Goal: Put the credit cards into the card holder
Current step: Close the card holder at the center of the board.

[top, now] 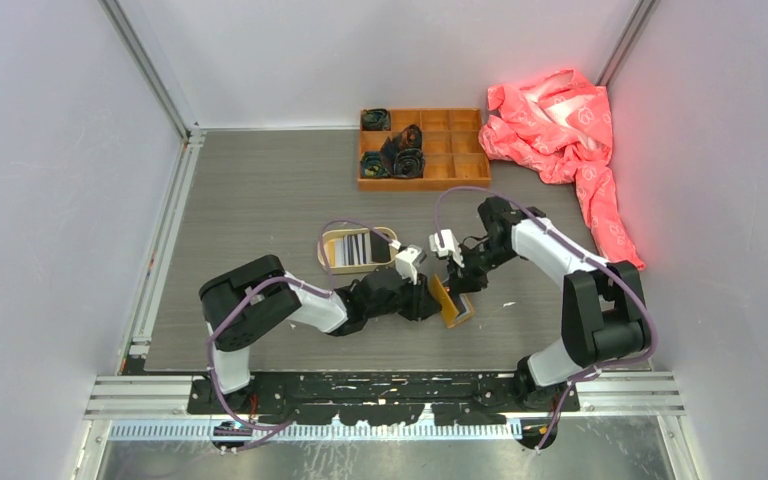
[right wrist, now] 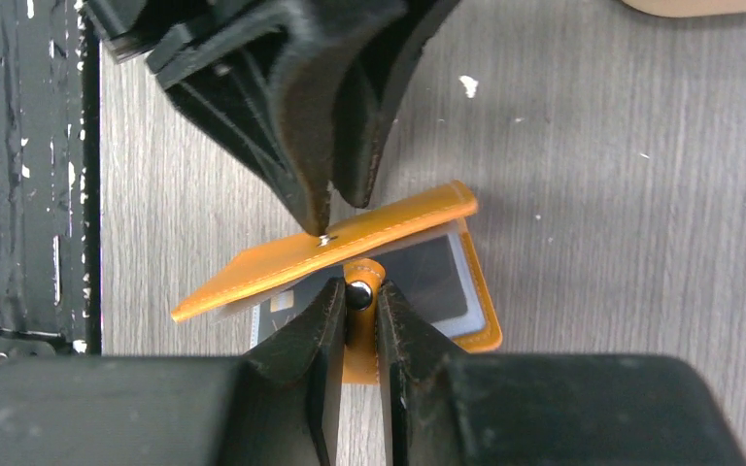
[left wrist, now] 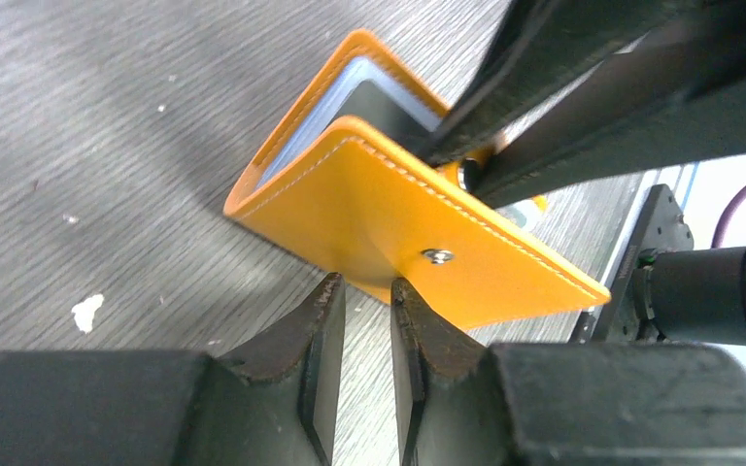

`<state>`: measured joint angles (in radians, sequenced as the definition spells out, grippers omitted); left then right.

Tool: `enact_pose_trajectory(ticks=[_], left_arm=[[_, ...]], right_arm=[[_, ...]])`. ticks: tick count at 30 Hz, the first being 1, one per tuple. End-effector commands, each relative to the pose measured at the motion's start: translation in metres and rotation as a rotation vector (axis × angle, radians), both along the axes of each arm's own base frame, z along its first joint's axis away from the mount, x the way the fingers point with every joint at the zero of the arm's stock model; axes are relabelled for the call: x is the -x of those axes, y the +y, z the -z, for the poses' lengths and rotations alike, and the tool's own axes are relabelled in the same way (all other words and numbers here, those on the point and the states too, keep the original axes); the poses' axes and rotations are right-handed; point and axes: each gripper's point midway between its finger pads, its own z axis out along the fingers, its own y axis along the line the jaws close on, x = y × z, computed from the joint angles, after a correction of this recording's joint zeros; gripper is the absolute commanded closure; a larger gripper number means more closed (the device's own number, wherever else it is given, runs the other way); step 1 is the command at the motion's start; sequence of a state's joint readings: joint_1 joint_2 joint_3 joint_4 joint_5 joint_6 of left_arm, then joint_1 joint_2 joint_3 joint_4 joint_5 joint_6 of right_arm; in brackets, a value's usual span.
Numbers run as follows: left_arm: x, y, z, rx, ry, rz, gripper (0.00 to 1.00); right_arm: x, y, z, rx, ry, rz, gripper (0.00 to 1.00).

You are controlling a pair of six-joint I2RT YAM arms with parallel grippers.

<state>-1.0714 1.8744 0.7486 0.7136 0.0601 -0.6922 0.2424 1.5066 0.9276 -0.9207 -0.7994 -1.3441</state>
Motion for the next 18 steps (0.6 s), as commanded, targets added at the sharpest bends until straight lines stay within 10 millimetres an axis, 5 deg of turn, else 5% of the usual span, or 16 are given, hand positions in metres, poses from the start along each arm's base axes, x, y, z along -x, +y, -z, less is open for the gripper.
enact_pose_trajectory(ticks=[1,10,18], left_arm=[[-0.012,-0.023,-0.046,0.148,-0.129,0.017,0.75],[-0.023,-0.045,-0.046,0.143,-0.155,0.038,0.74],[-0.034,-0.061,-0.022,0.104,-0.140,0.034,0.74]], right_arm=[[-0.017,0.004,-0.017,-0.052,0.035,0.094,0.82],[-0.029,-0.010,-0.012,-0.015,0.103,0.225,0.78],[-0.040,-0.018,-0.006,0.018,0.141,0.323,0.77]])
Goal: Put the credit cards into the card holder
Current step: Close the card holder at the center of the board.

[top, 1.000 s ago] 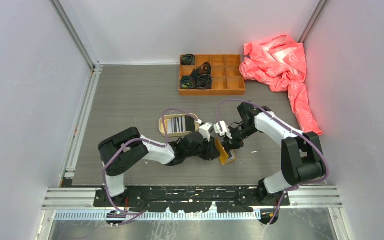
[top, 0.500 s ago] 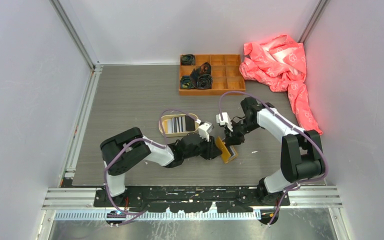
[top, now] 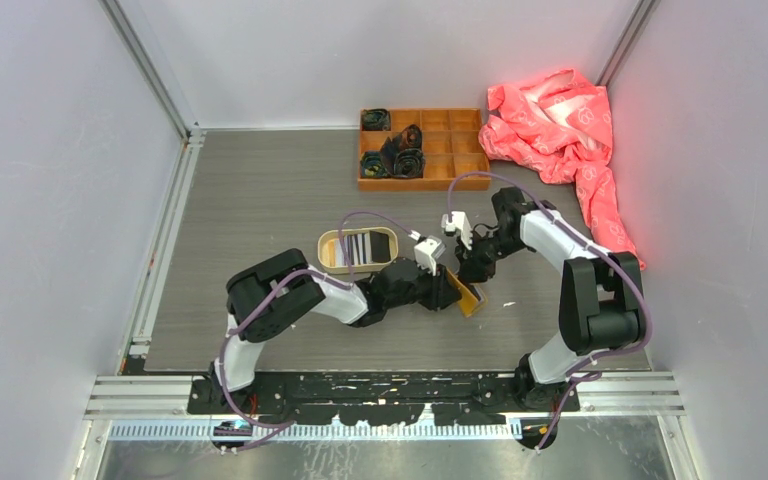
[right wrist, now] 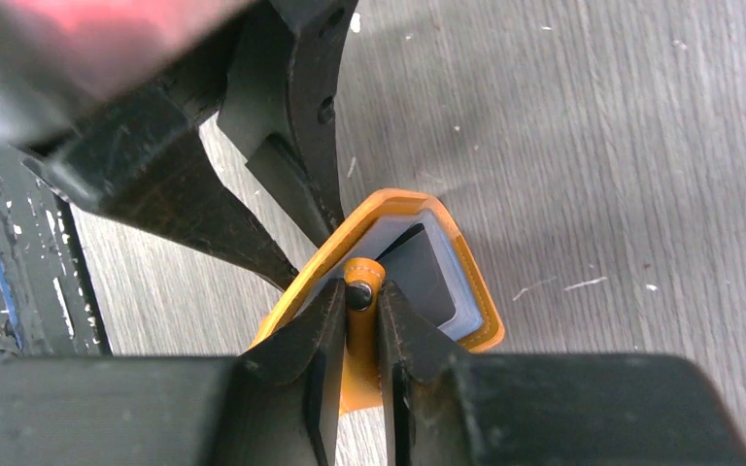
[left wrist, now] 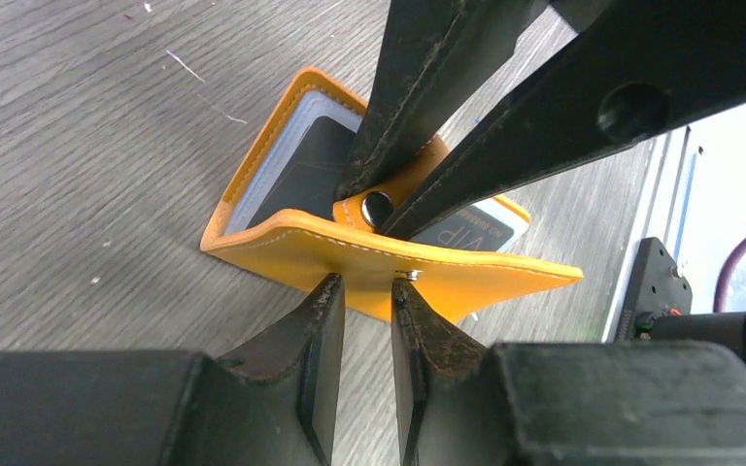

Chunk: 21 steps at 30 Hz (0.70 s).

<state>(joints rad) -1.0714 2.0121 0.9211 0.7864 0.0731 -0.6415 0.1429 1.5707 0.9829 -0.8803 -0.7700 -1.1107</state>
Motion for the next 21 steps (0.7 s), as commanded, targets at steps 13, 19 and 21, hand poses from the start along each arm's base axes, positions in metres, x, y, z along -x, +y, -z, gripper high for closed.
enact_pose_trajectory(ticks=[13,19,21], left_arm=[[-0.015,-0.022,-0.006,0.035,-0.055,-0.008,0.74],[-0.016,-0.024,-0.009,0.037,-0.060,-0.004,0.74],[-0.016,-0.025,-0.010,0.038,-0.059,0.002,0.74]], right_arm=[[-0.047,-0.022,-0.011,0.033,-0.033,0.316,0.67],[-0.064,-0.046,-0.017,0.128,-0.166,0.434,0.58],[-0.068,-0.053,-0.018,0.156,-0.201,0.458,0.55]])
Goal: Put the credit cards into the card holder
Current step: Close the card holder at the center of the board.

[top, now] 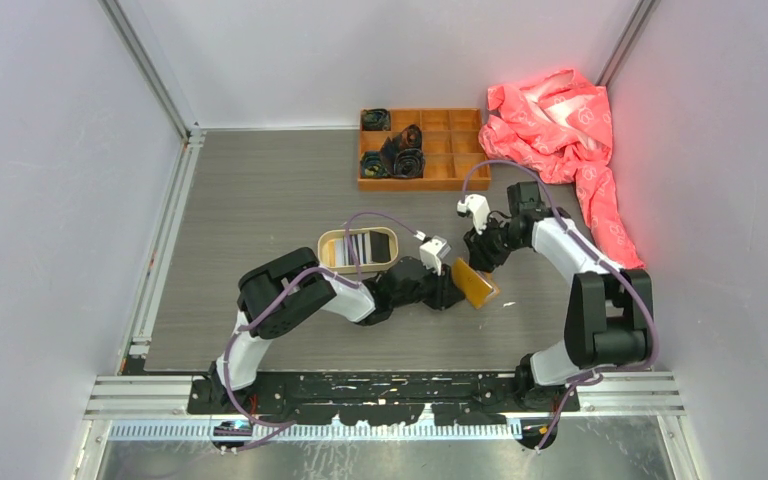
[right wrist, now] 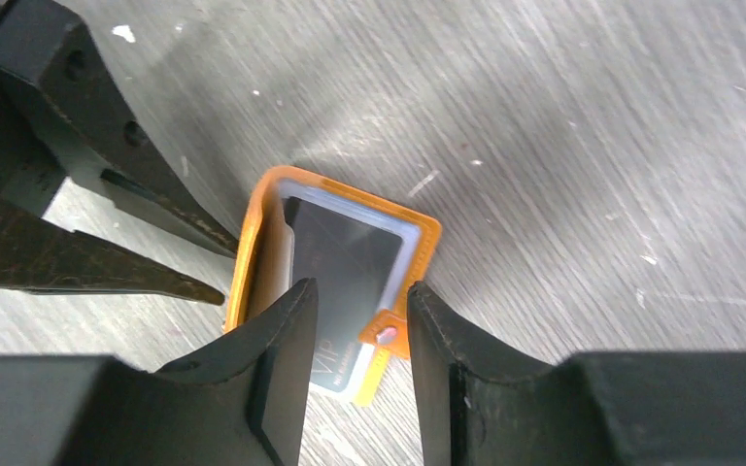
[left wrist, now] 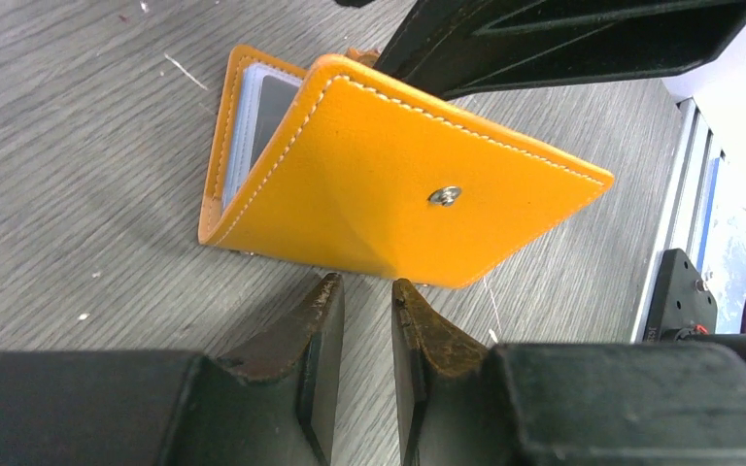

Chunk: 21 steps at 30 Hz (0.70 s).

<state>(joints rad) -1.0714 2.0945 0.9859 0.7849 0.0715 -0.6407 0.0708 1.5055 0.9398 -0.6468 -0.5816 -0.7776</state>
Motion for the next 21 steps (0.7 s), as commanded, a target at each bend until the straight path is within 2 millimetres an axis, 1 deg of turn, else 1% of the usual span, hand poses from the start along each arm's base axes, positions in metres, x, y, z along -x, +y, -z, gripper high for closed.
enact_pose_trajectory(ticks=[1,3,9,15,18,21], left_arm=[[-0.009,-0.013,-0.027,0.054,-0.066,0.003,0.74],[-0.009,-0.014,-0.029,0.058,-0.067,0.007,0.74],[-0.010,-0.012,-0.035,0.068,-0.079,0.007,0.73],[-0.017,0.009,-0.045,0.080,-0.128,-0.024,0.70],[-0.019,0.020,-0.054,0.083,-0.167,-0.021,0.66],[-0.017,0.032,-0.063,0.074,-0.222,-0.014,0.59]], right_arm=[[-0.024,-0.018,-0.020,0.074,-0.150,0.095,0.54],[-0.023,-0.020,-0.019,0.073,-0.152,0.101,0.51],[-0.009,-0.012,-0.010,0.024,-0.049,0.054,0.51],[0.005,-0.001,-0.014,-0.035,0.005,0.012,0.51],[0.002,-0.002,-0.019,-0.030,0.001,0.046,0.51],[-0.008,-0.008,-0.032,-0.040,-0.033,0.117,0.51]])
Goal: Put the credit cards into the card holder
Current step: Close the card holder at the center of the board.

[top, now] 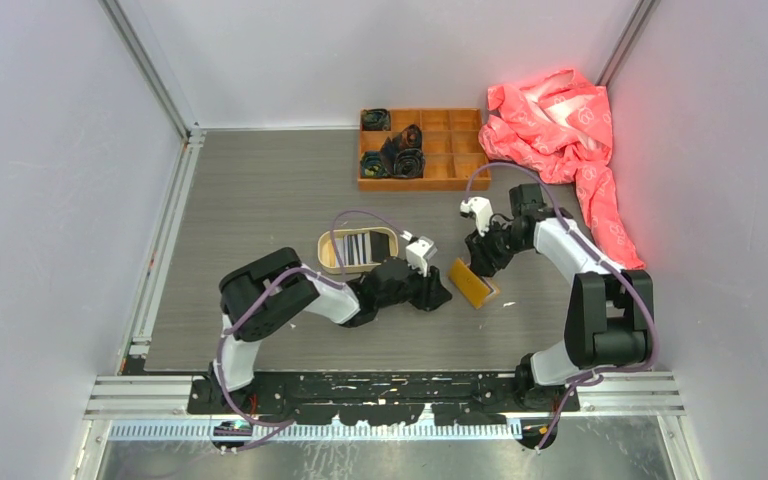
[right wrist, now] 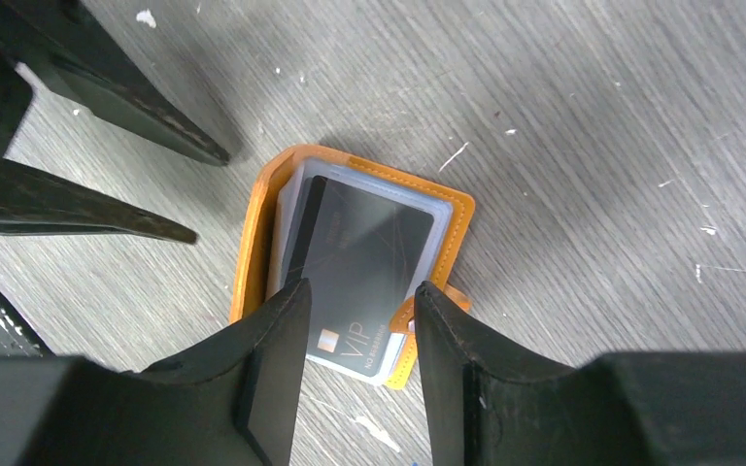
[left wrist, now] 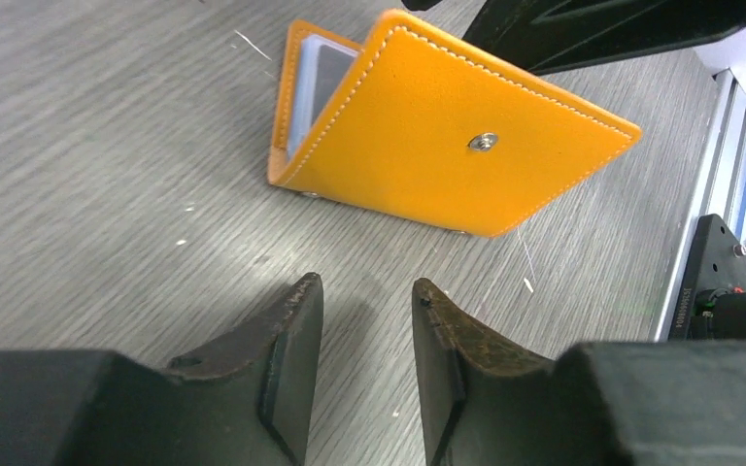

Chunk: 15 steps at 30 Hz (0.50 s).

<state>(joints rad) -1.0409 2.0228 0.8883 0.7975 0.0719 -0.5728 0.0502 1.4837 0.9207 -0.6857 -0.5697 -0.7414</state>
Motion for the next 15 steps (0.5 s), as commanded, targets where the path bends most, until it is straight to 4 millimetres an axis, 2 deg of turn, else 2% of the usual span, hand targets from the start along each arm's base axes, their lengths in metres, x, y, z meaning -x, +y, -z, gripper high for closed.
enact_pose_trajectory(ticks=[1,6,8,11,15], left_arm=[[-0.011,0.007,-0.067,0.108,-0.195,0.007,0.57],[-0.008,0.015,-0.085,0.059,-0.389,0.084,0.44],[-0.006,0.014,-0.083,0.016,-0.462,0.151,0.40],[-0.009,0.011,-0.075,-0.047,-0.512,0.239,0.36],[-0.027,0.012,-0.069,-0.055,-0.481,0.275,0.36]], right_arm=[[-0.023,-0.001,-0.039,-0.051,-0.102,0.079,0.51],[-0.018,0.005,-0.054,-0.105,-0.133,0.066,0.51],[-0.018,-0.003,-0.057,-0.118,-0.134,0.092,0.51],[-0.015,-0.002,-0.060,-0.155,-0.110,0.094,0.50],[-0.007,0.003,-0.059,-0.206,-0.030,0.086,0.51]])
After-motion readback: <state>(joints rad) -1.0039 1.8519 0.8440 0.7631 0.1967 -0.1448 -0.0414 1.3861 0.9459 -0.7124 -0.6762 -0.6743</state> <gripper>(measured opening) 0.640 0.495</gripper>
